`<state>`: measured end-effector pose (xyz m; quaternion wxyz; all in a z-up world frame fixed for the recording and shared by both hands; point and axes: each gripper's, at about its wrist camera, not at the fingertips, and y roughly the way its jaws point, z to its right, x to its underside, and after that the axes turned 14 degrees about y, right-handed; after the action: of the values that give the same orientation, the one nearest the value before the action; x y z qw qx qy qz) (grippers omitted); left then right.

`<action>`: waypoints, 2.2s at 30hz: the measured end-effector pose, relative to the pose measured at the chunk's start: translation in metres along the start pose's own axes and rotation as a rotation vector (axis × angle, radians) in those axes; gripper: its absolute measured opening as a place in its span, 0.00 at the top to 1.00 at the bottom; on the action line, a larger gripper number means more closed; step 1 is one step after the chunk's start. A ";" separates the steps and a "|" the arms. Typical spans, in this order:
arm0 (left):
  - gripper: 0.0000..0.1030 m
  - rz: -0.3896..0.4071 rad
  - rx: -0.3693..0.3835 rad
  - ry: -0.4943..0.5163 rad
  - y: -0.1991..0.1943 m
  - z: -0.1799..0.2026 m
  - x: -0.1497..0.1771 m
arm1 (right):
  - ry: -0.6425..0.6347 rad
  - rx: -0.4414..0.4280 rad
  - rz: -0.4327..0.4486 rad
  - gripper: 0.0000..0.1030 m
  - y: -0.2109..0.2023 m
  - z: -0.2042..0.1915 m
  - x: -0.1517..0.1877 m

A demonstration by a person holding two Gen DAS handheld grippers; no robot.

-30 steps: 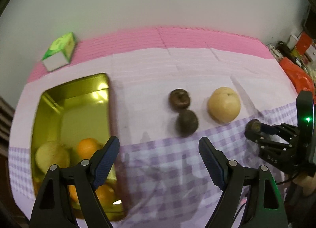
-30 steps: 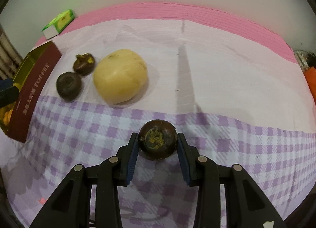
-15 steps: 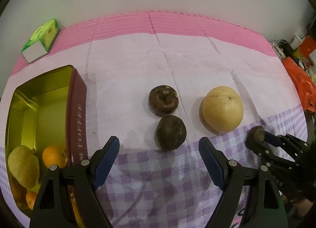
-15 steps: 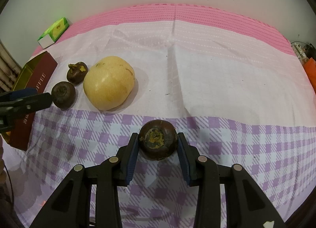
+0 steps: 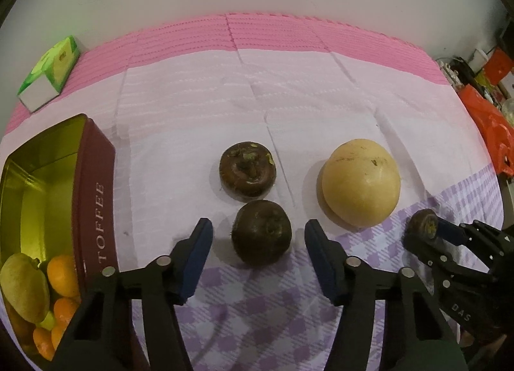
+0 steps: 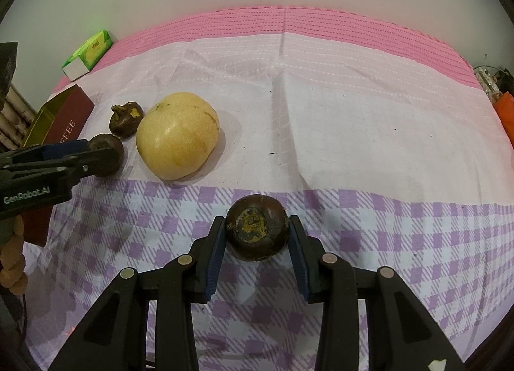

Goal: Organize fruits
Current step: 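Grasp a second dark brown fruit with the left gripper while the right gripper holds its fruit, then carry the dark brown fruit with the left gripper over the tin tray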

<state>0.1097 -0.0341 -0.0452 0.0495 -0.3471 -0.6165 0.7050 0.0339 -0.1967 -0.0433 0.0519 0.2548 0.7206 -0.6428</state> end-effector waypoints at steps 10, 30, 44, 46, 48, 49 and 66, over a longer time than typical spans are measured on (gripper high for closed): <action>0.63 -0.002 0.033 -0.010 0.005 -0.002 0.002 | 0.000 0.001 0.000 0.64 0.000 0.000 0.000; 0.63 0.020 0.012 -0.003 -0.018 -0.003 0.013 | -0.011 0.016 0.007 0.64 0.002 -0.003 0.002; 0.63 0.090 -0.029 -0.042 -0.067 -0.037 0.018 | -0.022 0.035 0.014 0.64 0.004 -0.006 0.003; 0.63 0.101 -0.045 -0.059 -0.075 -0.048 0.021 | -0.023 0.038 0.015 0.64 0.004 -0.007 0.003; 0.63 0.108 -0.062 -0.086 -0.082 -0.061 0.025 | -0.023 0.040 0.015 0.64 0.004 -0.007 0.003; 0.63 0.110 -0.070 -0.097 -0.085 -0.066 0.027 | -0.023 0.040 0.016 0.64 0.004 -0.007 0.003; 0.64 0.076 -0.108 -0.184 -0.095 -0.110 0.063 | -0.021 0.044 0.017 0.63 0.005 -0.007 0.003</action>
<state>0.0890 0.1111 0.0138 -0.0529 -0.3063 -0.6418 0.7010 0.0354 -0.1886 -0.0476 0.0593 0.2554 0.7036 -0.6605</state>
